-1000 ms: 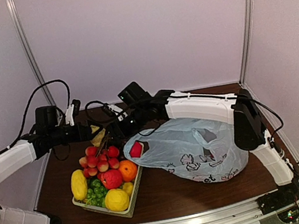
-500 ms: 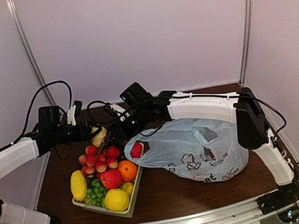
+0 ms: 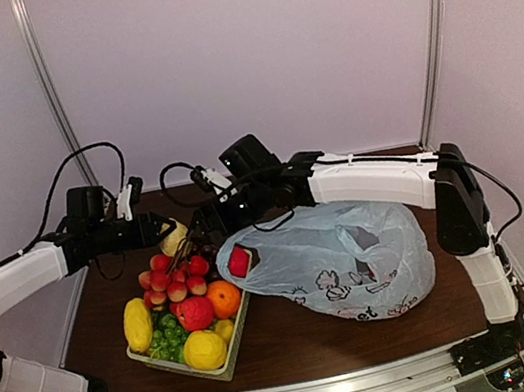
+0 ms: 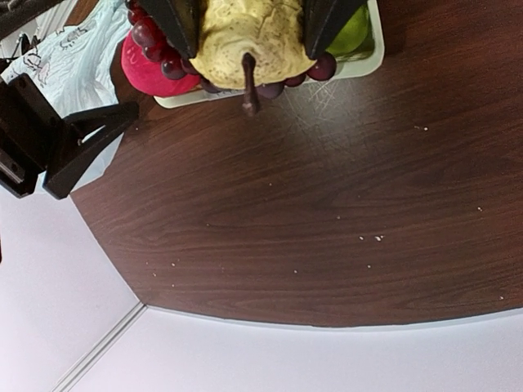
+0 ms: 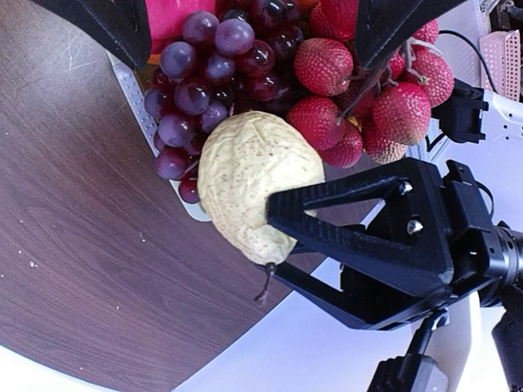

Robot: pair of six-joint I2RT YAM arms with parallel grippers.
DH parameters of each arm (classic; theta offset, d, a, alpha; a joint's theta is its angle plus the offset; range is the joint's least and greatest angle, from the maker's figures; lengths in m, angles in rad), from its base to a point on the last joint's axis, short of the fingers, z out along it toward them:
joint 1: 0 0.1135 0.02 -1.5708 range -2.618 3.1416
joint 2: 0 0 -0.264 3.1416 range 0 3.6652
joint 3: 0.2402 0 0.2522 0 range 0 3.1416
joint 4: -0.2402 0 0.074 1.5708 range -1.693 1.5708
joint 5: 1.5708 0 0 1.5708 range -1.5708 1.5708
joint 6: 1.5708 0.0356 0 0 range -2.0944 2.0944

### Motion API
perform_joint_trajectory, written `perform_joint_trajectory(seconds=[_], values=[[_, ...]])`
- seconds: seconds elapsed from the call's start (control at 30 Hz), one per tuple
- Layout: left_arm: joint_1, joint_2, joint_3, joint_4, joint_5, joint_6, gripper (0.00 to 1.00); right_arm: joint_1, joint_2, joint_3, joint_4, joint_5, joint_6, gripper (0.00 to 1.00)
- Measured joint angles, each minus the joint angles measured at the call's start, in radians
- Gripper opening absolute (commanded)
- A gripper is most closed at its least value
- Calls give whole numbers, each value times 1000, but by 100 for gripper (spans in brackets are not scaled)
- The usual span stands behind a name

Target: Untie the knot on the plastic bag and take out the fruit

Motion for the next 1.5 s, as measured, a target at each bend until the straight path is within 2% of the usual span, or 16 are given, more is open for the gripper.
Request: perform_joint_trajectory(seconds=[0.23,0.77,1.5], values=[[0,-68,-43,3,0,-29,29,-16,-86,-133,50,57,15,88],[-2,-138,-82,45,95,-60,27,-29,-151,-201,126,103,33,88],[-3,8,-27,47,26,-64,25,-29,-233,-306,170,104,40,88]])
